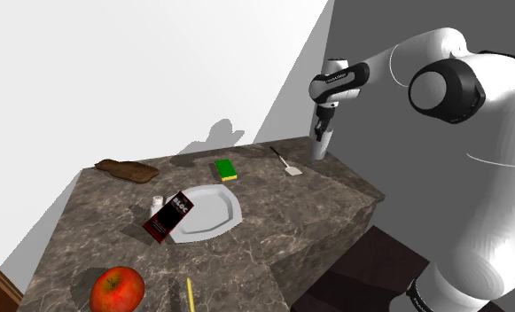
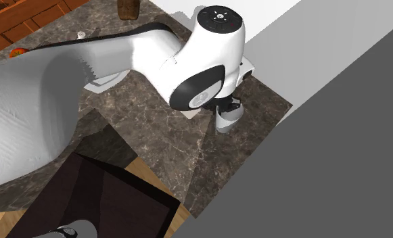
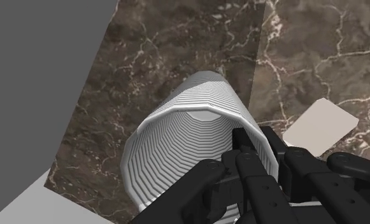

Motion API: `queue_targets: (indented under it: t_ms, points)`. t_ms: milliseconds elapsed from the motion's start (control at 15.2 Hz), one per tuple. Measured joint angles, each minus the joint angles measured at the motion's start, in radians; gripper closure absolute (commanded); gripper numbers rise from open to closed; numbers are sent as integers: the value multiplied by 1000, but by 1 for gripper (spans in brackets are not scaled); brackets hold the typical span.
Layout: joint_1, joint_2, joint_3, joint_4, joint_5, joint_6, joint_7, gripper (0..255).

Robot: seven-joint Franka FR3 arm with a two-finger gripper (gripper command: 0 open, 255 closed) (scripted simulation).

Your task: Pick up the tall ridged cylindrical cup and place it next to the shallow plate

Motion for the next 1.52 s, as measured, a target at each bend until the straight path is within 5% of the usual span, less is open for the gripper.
queue_targets:
  t_ms: [1518]
  points:
    - [-2,-40,-7,255,-13,-294,-1,255]
